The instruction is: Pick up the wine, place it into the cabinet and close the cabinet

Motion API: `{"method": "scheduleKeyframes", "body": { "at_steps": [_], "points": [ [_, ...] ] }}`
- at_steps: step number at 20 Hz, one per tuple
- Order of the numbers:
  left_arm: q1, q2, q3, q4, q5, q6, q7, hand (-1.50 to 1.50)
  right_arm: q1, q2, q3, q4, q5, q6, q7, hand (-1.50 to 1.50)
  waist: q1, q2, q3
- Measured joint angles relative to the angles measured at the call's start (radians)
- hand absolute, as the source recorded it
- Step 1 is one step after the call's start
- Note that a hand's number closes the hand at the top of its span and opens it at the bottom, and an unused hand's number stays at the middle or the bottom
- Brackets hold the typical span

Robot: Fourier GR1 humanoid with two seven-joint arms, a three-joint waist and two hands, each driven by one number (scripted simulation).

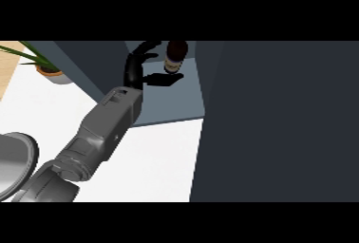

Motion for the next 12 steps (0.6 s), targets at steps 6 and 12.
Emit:
{"method": "scheduleKeyframes", "body": {
  "at_steps": [6, 12],
  "points": [
    [-0.025, 0.006, 0.008, 0.028, -0.004, 0.034, -0.008, -1.5, 0.005, -0.004, -0.002, 0.0, -0.002, 0.018, -0.014, -1.5, -0.004, 0.003, -0.001],
    [-0.043, 0.012, 0.035, 0.004, 0.016, -0.064, -0.038, 1.5, 0.012, 0.002, -0.004, 0.0, -0.003, 0.023, -0.025, -1.5, 0.001, 0.001, -0.001]
  ]
}}
